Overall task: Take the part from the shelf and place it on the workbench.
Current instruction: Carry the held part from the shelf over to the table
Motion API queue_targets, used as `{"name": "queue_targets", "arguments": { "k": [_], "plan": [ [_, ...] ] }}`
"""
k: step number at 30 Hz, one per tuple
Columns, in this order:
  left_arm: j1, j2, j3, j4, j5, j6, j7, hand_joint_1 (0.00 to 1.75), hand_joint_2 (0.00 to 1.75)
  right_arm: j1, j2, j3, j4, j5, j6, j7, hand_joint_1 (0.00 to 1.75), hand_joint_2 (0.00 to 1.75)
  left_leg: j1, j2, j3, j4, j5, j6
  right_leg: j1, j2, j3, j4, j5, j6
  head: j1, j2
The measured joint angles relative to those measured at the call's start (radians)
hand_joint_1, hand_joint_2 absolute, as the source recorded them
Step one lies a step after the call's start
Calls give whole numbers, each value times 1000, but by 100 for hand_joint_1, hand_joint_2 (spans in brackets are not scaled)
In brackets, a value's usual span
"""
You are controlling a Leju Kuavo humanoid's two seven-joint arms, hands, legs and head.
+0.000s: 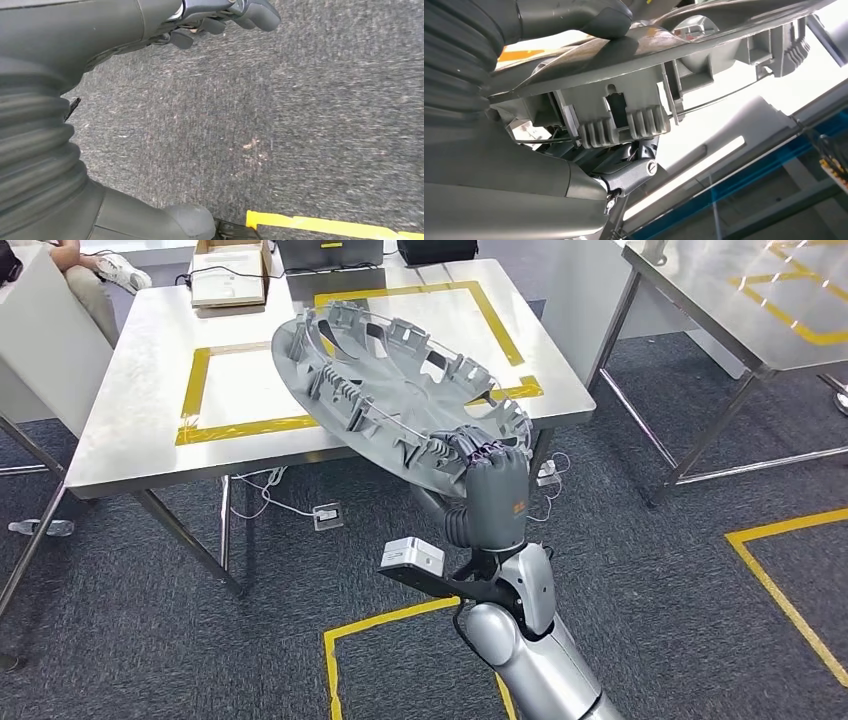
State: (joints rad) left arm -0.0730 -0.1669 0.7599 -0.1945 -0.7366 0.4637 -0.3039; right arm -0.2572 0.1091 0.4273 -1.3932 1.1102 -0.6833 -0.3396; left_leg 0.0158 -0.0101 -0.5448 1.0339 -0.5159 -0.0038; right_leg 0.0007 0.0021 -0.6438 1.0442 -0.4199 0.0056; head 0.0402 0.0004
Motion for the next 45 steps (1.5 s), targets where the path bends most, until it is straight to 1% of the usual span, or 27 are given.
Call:
{"name": "queue_targets", "arguments": {
  "k": [3,5,6,8,9,10,11,13,14,16,19,21,23,24,25,26,28,30,32,35,36,39,40,41,42,44,45],
  "plan": [
    [-1,0,0,0,0,-1,0,0,175,1,-2,0,-6,1,1,3,175,175,0,3,9,-8,-11,-19,2,3,12,-20,-13,-12,0,0],
    [-2,1,0,-1,0,-1,-1,0,175,2,-2,1,-9,1,2,5,175,175,0,5,-3,25,-30,-30,-4,4,27,-29,-18,-25,-3,0],
    [-3,1,0,-1,0,-1,-1,0,175,2,-3,1,-11,1,2,5,175,175,1,5,-29,75,-51,-34,-6,4,35,-31,-22,-30,-4,0],
    [-2,1,0,-1,0,-1,-1,0,175,3,-3,2,-12,2,2,4,175,175,2,5,-110,211,-97,-40,-5,4,48,-32,-35,-37,-7,0],
    [-1,1,0,-1,0,-1,-1,0,175,5,-3,2,-12,3,2,4,175,175,2,5,-146,262,-103,-42,-4,4,56,-32,-42,-38,-8,0],
    [1,2,0,-1,0,-1,0,0,175,7,-3,2,-12,3,2,4,175,175,2,5,-165,276,-86,-43,-4,6,67,-31,-51,-37,-8,0],
    [2,2,0,0,0,-1,0,0,175,9,-3,2,-12,3,2,5,175,175,2,6,-165,250,-48,-43,-4,7,79,-31,-60,-36,-8,0],
    [3,3,0,0,0,-1,0,0,175,11,-3,2,-12,3,2,5,175,175,1,5,-125,125,51,-39,-4,9,106,-30,-80,-30,-8,0],
    [3,4,0,0,0,-1,-1,0,175,10,-3,2,-12,3,2,4,175,175,0,5,-101,66,78,-35,-3,10,114,-29,-90,-25,-9,0],
    [2,4,0,0,0,-2,-3,0,175,10,-4,3,-14,4,2,4,175,175,-3,4,-78,14,79,-21,0,11,118,-25,-100,-14,-10,0],
    [1,4,0,0,1,-1,-3,0,175,9,-4,3,-19,6,6,8,175,175,-2,4,-65,1,61,4,1,10,116,-9,-106,1,-9,0],
    [1,4,0,0,1,-1,-1,0,175,8,-5,5,-20,6,10,9,175,175,2,3,-51,-3,53,16,-2,7,77,62,-131,12,-6,0],
    [0,3,0,0,2,-1,0,0,175,7,-6,8,-19,7,11,8,175,175,2,3,-43,-3,43,20,-5,4,-4,187,-170,21,-2,0],
    [1,3,0,0,3,-1,1,0,175,8,-6,9,-18,7,12,9,175,175,2,3,-37,-3,37,20,-7,4,-45,237,-179,24,-2,0],
    [2,3,0,0,4,-1,1,0,175,8,-7,10,-17,6,12,10,175,175,2,2,-30,-2,30,19,-8,4,-72,258,-172,25,-2,0],
    [3,3,0,0,4,-1,1,0,175,9,-8,10,-16,6,12,12,175,175,2,1,-21,-2,23,17,-9,4,-82,243,-145,24,-1,0],
    [3,3,1,0,5,-2,0,0,175,9,-8,11,-15,6,12,14,175,175,3,0,1,-2,6,12,-10,2,-53,124,-51,19,-1,0],
    [2,3,0,0,6,-4,-1,0,175,9,-9,14,-14,6,11,13,175,175,2,0,16,-3,-9,1,-4,-1,-19,19,-14,9,-1,0],
    [1,3,0,0,7,-7,0,0,175,9,-9,16,-14,6,10,14,175,175,0,2,27,-1,-15,-15,2,-1,-7,-8,-27,-4,0,0],
    [1,4,1,0,6,-10,1,0,175,10,-8,17,-16,7,11,22,175,175,0,5,26,32,-25,-32,-2,2,22,-17,-28,-30,-2,0],
    [-1,4,1,0,6,-11,1,0,175,11,-8,17,-18,7,11,24,175,175,1,5,5,70,-39,-36,-3,2,33,-19,-33,-36,-4,0],
    [-2,4,0,0,5,-12,1,0,175,13,-8,19,-22,9,13,27,175,175,1,6,-110,239,-97,-42,0,3,58,-20,-56,-45,-9,0],
    [0,5,0,0,5,-12,1,0,175,14,-8,19,-22,9,14,29,175,175,1,6,-139,265,-103,-40,1,5,69,-20,-65,-46,-9,0],
    [2,5,1,0,5,-12,1,0,175,14,-8,19,-22,9,15,31,175,175,0,6,-153,260,-90,-37,2,7,82,-20,-75,-47,-10,0],
    [4,5,1,0,5,-12,1,0,175,14,-8,19,-22,9,16,32,175,175,0,6,-152,223,-58,-31,3,9,97,-20,-86,-46,-10,0],
    [5,7,1,0,5,-12,1,0,175,14,-9,19,-22,8,17,31,175,175,-5,6,-133,103,39,-20,5,10,126,-18,-110,-42,-10,0],
    [6,7,1,0,5,-12,1,0,175,14,-9,19,-21,7,16,30,175,175,-8,6,-124,57,70,-16,6,10,135,-16,-121,-37,-11,0]
  ]
}}
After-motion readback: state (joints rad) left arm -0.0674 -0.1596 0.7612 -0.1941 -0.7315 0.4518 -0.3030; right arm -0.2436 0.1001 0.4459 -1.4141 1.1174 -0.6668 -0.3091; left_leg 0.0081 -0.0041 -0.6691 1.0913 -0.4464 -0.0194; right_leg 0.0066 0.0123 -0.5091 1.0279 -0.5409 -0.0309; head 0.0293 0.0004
